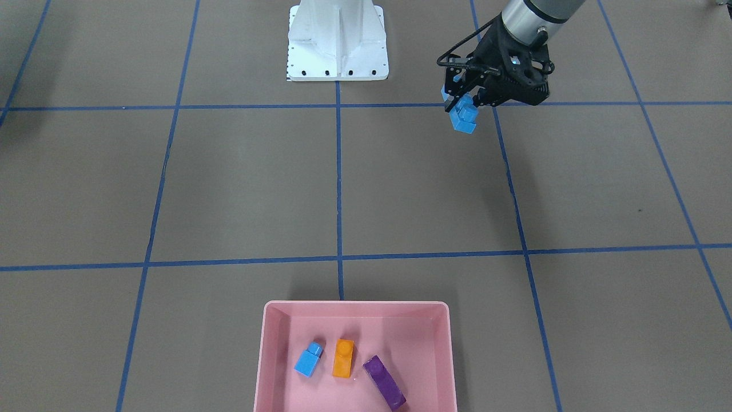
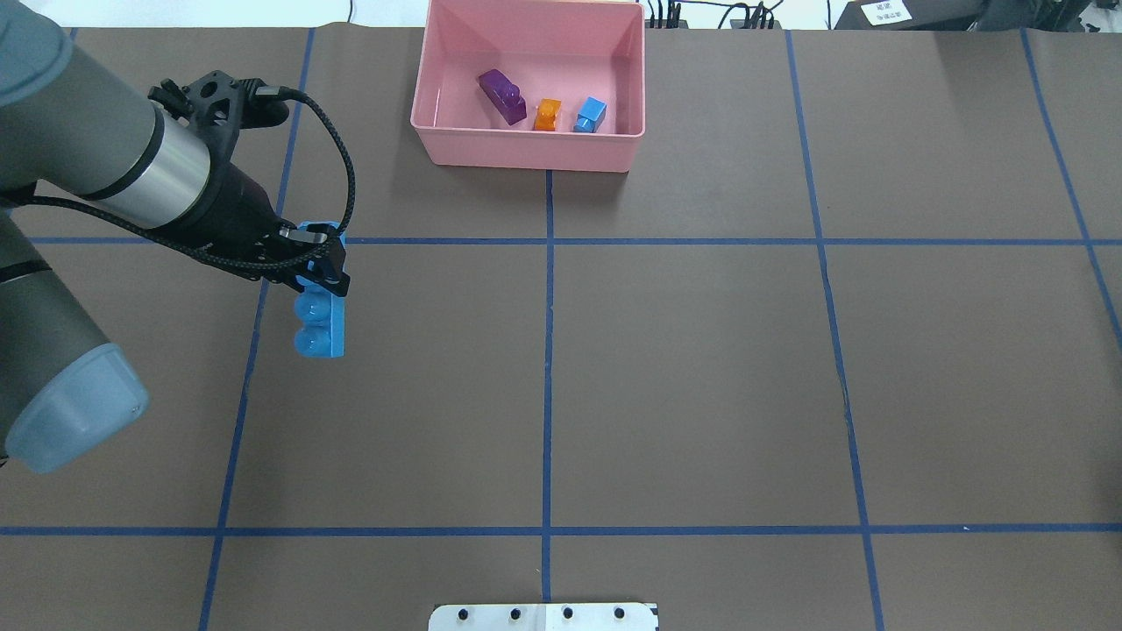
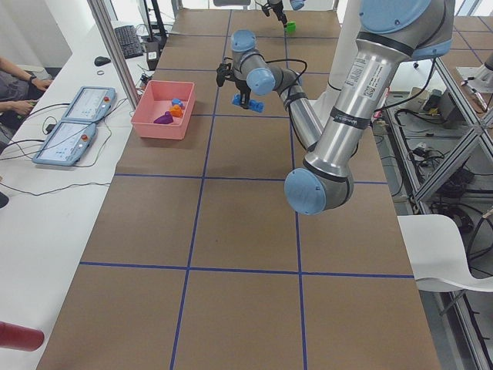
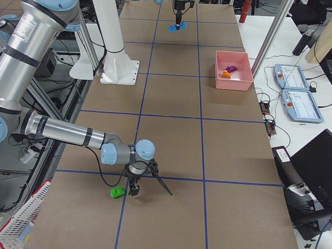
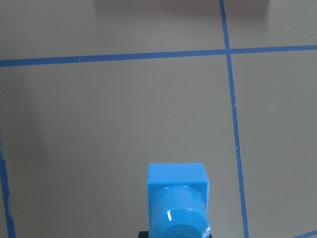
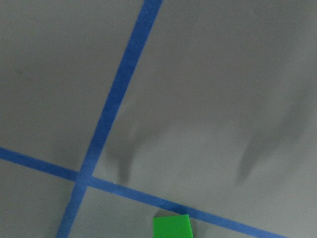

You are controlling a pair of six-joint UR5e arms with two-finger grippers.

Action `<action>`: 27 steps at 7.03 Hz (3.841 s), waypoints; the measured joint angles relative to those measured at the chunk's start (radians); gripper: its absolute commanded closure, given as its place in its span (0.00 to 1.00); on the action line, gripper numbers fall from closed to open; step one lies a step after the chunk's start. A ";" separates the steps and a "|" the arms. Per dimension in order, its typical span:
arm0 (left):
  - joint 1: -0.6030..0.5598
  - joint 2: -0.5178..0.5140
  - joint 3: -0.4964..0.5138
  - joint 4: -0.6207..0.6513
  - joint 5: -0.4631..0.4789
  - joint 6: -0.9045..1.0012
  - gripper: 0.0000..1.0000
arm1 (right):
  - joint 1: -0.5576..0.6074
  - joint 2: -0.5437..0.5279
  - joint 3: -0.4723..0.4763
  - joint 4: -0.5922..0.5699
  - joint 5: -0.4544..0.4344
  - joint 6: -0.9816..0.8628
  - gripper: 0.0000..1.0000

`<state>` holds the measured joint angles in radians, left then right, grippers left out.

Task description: Put all blocks into box

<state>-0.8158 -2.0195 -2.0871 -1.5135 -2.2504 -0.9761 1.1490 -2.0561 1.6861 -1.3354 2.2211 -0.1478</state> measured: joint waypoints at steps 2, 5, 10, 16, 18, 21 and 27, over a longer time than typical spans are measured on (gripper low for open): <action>-0.030 -0.048 0.049 -0.001 0.003 0.007 1.00 | -0.017 -0.003 -0.030 0.004 0.029 0.006 1.00; -0.070 -0.109 0.100 -0.001 0.000 0.021 1.00 | -0.046 -0.006 -0.041 0.003 0.046 0.008 1.00; -0.089 -0.401 0.422 -0.067 0.028 -0.053 1.00 | 0.018 -0.114 0.042 -0.007 0.025 -0.070 1.00; -0.154 -0.686 1.126 -0.525 0.253 -0.087 1.00 | 0.492 0.065 0.201 -0.127 -0.145 -0.178 1.00; -0.151 -0.698 1.194 -0.576 0.300 -0.087 0.01 | 0.551 0.189 0.205 -0.136 -0.131 -0.172 1.00; -0.097 -0.699 1.204 -0.596 0.370 -0.087 0.00 | 0.578 0.424 0.201 -0.244 -0.079 -0.113 1.00; -0.229 -0.648 1.156 -0.528 0.188 -0.072 0.00 | 0.429 0.920 0.170 -0.358 0.201 0.505 1.00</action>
<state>-1.0447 -2.6673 -0.9309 -2.0416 -2.0628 -1.0481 1.5780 -1.1357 1.8564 -1.6934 2.4218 0.3571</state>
